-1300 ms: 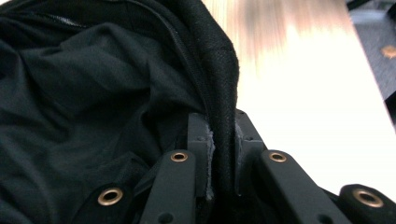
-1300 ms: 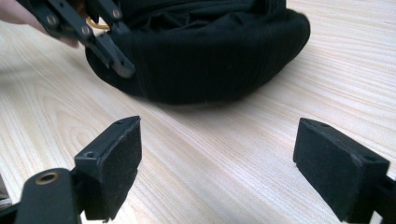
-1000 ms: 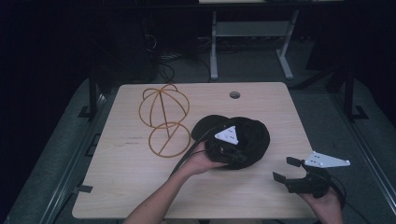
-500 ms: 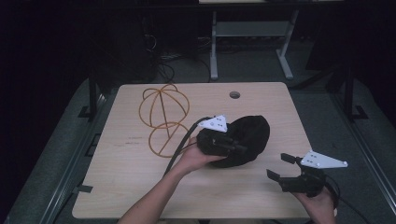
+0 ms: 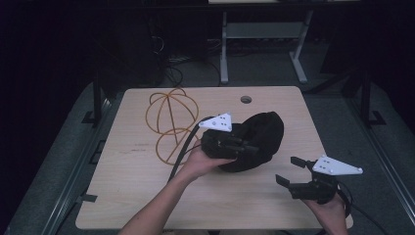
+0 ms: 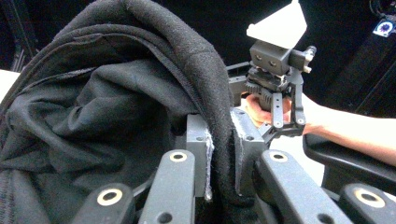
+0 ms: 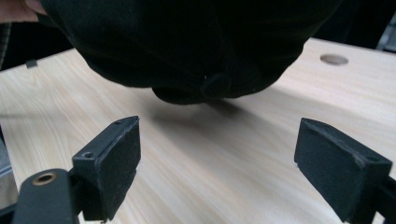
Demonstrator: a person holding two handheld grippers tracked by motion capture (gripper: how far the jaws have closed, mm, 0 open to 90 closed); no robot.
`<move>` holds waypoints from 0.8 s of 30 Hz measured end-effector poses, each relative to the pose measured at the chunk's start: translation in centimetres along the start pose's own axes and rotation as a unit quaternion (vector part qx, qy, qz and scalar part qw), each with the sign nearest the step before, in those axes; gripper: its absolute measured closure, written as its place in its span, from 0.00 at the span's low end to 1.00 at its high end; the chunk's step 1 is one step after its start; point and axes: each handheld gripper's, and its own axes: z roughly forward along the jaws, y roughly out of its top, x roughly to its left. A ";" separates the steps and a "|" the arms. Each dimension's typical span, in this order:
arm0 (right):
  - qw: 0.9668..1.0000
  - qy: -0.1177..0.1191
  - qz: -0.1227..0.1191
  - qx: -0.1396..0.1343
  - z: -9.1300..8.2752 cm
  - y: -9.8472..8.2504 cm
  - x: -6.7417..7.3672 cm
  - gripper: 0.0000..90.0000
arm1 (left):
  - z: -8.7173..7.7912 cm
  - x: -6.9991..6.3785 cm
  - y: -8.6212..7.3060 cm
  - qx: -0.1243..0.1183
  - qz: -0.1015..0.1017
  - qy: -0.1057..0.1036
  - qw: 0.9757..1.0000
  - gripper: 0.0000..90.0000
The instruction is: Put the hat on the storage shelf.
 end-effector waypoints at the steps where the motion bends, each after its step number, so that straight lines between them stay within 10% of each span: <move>1: 1.000 0.000 0.000 0.000 0.0 0.0 0.0 0.16 | 0.0 0.0 0.0 0.000 0.000 0.000 1.000 0.89; 18: 0.998 0.022 -0.007 -0.059 1.9 2.2 0.3 0.17 | -0.2 -1.1 1.7 -0.016 0.008 -0.019 1.000 0.89; 24: 0.996 0.036 -0.012 -0.075 2.7 2.4 0.1 0.34 | -0.1 -1.4 2.1 -0.015 0.015 -0.023 1.000 0.89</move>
